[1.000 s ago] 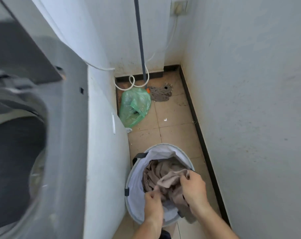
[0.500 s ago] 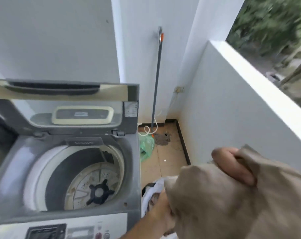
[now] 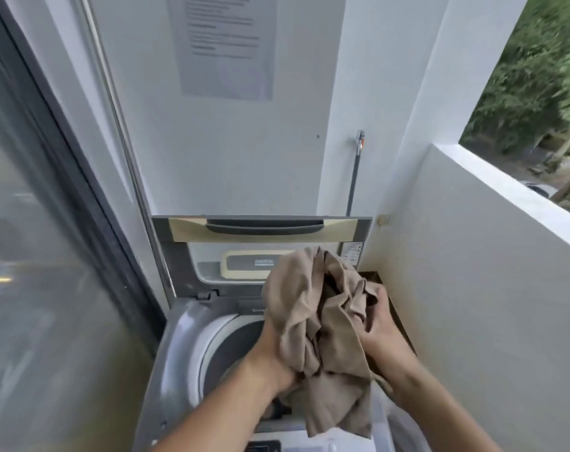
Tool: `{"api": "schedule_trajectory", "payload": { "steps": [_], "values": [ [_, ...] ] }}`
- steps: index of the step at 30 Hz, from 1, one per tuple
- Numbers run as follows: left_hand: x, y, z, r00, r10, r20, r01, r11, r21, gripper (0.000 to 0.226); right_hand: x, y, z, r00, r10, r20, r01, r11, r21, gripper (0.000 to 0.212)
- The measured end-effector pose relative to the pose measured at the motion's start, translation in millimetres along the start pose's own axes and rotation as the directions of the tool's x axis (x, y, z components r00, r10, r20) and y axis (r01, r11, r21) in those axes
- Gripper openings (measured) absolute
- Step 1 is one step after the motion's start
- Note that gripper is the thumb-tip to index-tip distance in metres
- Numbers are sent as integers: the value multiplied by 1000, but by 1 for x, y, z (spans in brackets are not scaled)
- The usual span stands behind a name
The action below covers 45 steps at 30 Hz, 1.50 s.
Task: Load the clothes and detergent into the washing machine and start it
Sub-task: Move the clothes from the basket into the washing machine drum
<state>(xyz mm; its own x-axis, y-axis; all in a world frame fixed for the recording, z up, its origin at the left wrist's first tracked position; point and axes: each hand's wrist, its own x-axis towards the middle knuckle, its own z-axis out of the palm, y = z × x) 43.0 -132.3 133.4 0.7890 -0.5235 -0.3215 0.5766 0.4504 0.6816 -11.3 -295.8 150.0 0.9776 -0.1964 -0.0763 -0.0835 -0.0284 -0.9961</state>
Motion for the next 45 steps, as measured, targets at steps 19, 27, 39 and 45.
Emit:
{"api": "schedule_trajectory", "payload": {
  "steps": [19,27,39,45],
  "values": [
    [45,-52,-158,854,-52,-517,37,999,-38,49,67,146,110,966,161,201,-84,935,-345,56],
    [124,-130,-244,814,-86,-574,387,817,427,78,125,258,111,844,487,223,-330,801,-499,74],
    [99,-134,-233,884,-295,-362,372,-25,928,25,184,418,151,809,578,103,-289,545,-787,67],
    [96,-133,-231,884,-308,-353,352,-60,934,26,188,427,154,697,711,89,-336,434,-836,95]
  ]
}}
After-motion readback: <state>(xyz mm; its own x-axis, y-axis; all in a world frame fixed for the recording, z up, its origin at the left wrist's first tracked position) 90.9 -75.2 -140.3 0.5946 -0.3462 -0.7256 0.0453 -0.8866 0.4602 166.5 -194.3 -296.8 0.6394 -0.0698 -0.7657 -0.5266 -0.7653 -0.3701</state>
